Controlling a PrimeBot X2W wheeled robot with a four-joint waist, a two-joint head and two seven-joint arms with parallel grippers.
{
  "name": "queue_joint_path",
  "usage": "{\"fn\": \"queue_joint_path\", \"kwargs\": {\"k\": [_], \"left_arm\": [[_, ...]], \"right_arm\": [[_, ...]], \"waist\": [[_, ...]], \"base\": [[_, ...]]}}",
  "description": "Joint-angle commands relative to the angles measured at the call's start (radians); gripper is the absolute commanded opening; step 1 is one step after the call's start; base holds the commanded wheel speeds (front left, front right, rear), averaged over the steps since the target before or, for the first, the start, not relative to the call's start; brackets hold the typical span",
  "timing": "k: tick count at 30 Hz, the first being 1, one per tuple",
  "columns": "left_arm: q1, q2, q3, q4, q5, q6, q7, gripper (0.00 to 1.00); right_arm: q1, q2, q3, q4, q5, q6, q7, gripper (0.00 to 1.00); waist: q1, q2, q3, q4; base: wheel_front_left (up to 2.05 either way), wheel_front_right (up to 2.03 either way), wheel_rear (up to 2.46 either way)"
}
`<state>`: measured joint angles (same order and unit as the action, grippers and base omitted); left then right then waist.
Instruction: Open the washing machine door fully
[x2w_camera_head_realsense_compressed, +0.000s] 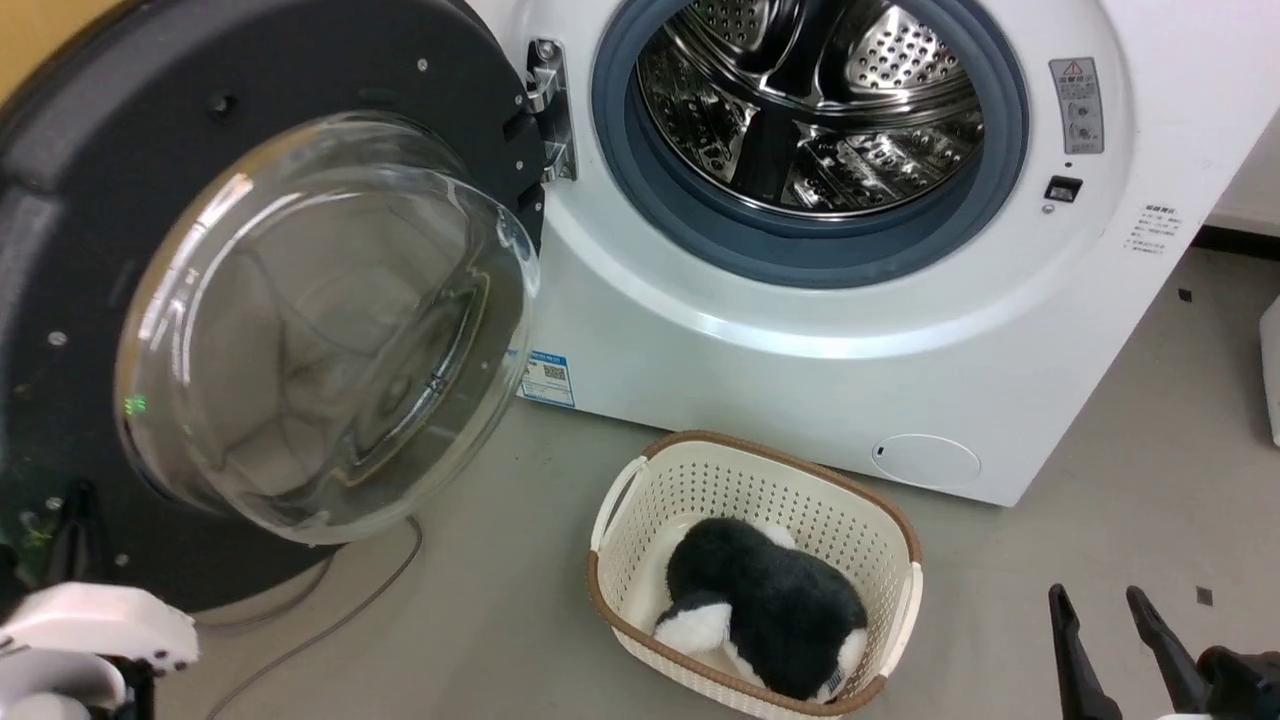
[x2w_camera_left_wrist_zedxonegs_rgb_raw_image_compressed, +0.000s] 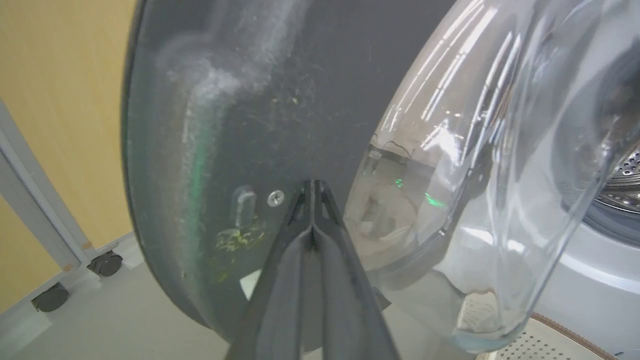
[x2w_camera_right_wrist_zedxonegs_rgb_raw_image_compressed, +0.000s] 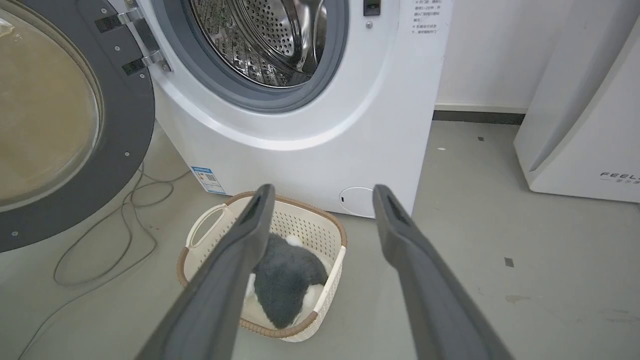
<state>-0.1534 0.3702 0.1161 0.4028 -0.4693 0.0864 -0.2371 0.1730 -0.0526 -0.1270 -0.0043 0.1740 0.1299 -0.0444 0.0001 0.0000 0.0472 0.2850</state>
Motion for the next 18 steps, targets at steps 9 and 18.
{"fn": "queue_joint_path", "kwargs": {"k": [9,18], "left_arm": [[-0.113,0.016,0.051,0.155,0.021,-0.051,-0.024,0.0],[0.072,-0.096,0.105,-0.008,0.091,-0.046,-0.024,0.0]], "right_arm": [[-0.03,0.002,0.002,-0.005,-0.015,0.001,0.005,1.0],[-0.009,0.002,0.013,0.005,-0.006,0.001,-0.005,1.0]], "waist": [[-0.0001,0.0,0.007,-0.005],[-0.0001,0.0,-0.048,-0.016]], "base": [[0.0,0.0,0.0],[0.0,0.0,0.0]]}}
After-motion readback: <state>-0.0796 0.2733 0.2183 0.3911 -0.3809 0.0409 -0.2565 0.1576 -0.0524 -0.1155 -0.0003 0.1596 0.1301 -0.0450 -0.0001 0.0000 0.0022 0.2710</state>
